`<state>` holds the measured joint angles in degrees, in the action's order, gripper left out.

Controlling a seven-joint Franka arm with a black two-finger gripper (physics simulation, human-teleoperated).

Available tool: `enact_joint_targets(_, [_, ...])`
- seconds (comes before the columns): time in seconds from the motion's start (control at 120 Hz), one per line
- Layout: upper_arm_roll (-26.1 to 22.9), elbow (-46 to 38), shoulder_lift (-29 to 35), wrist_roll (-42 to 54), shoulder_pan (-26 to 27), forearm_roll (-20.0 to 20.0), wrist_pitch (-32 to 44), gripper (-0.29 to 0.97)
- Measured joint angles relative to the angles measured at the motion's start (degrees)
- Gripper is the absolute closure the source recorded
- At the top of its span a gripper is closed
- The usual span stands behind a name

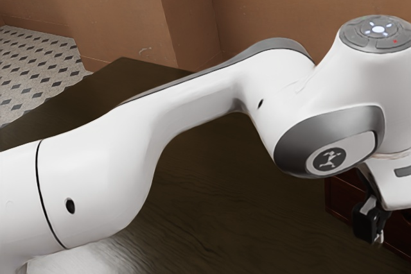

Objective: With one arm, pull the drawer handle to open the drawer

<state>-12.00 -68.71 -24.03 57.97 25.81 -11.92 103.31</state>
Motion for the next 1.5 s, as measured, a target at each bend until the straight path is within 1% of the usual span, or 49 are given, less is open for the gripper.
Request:
enact_joint_targets(0.233, [0.0, -0.5, 0.0, -2.1, 0.0, -1.1, 1.7, 0.01])
enact_joint_targets(0.483, [0.0, -1.0, 0.0, -3.6, 0.0, -1.3, 2.9, 0.11])
enact_joint_targets(0.592, [0.0, -1.0, 0.0, -4.1, 0.2, -2.1, 3.2, 0.14])
enact_joint_targets(0.667, [0.0, -1.3, 0.0, -4.4, 0.3, -2.9, 3.6, 0.14])
enact_joint_targets(0.7, [-0.1, -1.6, 0.0, -4.5, 0.4, -3.1, 3.7, 0.11])
enact_joint_targets(0.75, [-0.1, -1.9, 0.0, -4.7, 0.4, -3.5, 4.0, 0.11])
enact_joint_targets(0.883, [0.0, -2.2, -0.2, -5.1, 0.4, -4.0, 4.5, 0.14])
enact_joint_targets(1.017, [0.0, -2.6, -0.1, -5.5, 0.4, -3.4, 4.6, 0.15])
enact_joint_targets(1.192, [0.0, -3.5, 0.5, -6.1, 0.6, -1.4, 4.4, 0.16])
enact_joint_targets(1.375, [-0.1, -6.6, 3.4, -6.8, 1.0, -0.5, 4.3, 0.24])
enact_joint_targets(1.5, [-0.3, -8.4, 4.7, -7.3, 1.3, -0.3, 4.2, 0.22])
